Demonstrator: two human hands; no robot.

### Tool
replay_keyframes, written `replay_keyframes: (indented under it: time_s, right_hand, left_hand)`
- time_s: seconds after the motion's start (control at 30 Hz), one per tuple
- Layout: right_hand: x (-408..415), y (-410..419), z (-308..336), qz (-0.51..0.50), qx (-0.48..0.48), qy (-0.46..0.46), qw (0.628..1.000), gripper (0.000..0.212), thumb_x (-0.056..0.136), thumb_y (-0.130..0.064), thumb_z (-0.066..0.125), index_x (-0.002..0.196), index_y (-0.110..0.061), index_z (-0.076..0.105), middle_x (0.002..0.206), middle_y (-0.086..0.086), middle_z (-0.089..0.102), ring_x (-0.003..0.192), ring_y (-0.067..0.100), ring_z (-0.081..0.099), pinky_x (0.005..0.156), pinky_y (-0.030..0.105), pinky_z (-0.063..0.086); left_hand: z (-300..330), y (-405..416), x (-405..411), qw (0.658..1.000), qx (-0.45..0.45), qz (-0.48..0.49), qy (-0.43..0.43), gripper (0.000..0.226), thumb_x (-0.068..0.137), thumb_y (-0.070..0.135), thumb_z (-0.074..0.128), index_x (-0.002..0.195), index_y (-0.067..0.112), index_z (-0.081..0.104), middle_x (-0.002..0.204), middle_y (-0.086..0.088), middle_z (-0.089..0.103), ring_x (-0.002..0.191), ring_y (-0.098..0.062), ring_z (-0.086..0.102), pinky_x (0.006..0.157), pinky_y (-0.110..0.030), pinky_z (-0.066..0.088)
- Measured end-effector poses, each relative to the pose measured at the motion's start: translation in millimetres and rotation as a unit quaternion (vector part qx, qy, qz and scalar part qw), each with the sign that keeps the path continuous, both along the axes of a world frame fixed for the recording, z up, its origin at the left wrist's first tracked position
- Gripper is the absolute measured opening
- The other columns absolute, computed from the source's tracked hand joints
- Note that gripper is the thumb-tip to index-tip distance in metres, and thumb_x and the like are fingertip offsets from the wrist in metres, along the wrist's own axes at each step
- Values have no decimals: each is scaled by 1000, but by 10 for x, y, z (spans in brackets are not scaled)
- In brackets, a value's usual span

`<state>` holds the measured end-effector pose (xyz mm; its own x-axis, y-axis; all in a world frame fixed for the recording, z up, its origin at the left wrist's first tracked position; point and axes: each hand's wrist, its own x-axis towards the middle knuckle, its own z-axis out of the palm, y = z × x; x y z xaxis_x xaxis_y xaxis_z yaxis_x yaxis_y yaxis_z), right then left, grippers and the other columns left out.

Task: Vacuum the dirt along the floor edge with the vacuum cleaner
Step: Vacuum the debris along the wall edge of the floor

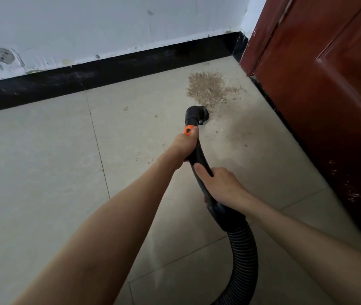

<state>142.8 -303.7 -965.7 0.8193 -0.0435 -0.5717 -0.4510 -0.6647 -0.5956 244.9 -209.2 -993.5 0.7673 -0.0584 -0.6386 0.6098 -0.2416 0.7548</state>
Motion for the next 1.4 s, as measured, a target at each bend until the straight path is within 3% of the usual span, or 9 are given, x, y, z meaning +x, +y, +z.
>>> replay_keyframes:
  time_s: [0.1,0.3,0.37,0.47,0.6,0.7,0.87,1.13,1.4]
  right_hand:
    - [-42,91,70,12,18,7,1000,55,97,-58,36,74,-13,58,50,-2,66,46,9,64,57,26,48]
    - [-250,472,232,140,-4,10,990,57,97,-60,34,70,-14,55,47,-2,64,52,10,65,60,27,50]
    - [-319,634,299,186,-15,15,982,58,96,-61,35,70,-13,54,51,1,66,56,15,66,64,29,53]
    - [-431,865,403,245,-39,4,969,58,96,-63,34,73,-14,54,61,3,70,50,15,62,55,27,48]
    - [-507,1107,516,300,-57,1,952,58,95,-64,33,75,-14,52,61,1,67,51,15,60,58,28,49]
    - [-547,1233,531,323,-34,20,946,58,96,-64,34,73,-14,52,60,2,66,50,16,61,65,31,53]
    - [-677,1398,482,359,-38,58,931,60,95,-65,35,72,-12,54,56,2,66,38,9,56,52,25,45]
    - [-677,1253,541,342,-42,76,936,56,97,-62,35,75,-12,50,70,11,71,36,4,54,51,22,43]
    - [-679,1001,552,298,-38,102,948,57,96,-63,35,78,-12,53,68,9,72,52,17,64,68,30,54]
  left_hand:
    - [80,132,-86,1000,-6,20,1,41,98,43,41,107,3,46,81,-4,49,84,-23,53,73,-32,46]
    - [139,725,-574,988,-55,145,16,35,96,38,43,98,4,49,81,-4,50,70,-16,52,54,-25,42]
    - [139,970,-749,978,-67,198,26,31,94,34,44,98,4,48,80,-4,49,69,-16,51,53,-25,41]
    - [180,1298,-928,962,-69,262,37,29,91,30,45,101,3,47,80,-5,47,70,-18,50,56,-29,41]
    - [290,1611,-1028,949,-66,306,30,21,92,27,45,81,9,45,81,-6,50,72,-20,52,58,-30,44]
    - [277,1784,-1139,945,-58,318,37,25,94,30,41,87,6,47,83,-8,51,78,-24,54,61,-31,45]
    - [102,1960,-1436,936,-40,341,72,27,95,33,37,88,9,46,86,-8,52,85,-26,54,67,-34,46]
    - [98,1787,-1403,949,-47,303,73,29,96,35,35,95,8,47,86,-8,52,86,-26,55,68,-35,47]
    - [110,1480,-1309,957,-38,274,84,31,97,34,35,107,6,44,98,-11,52,95,-29,54,72,-37,48]
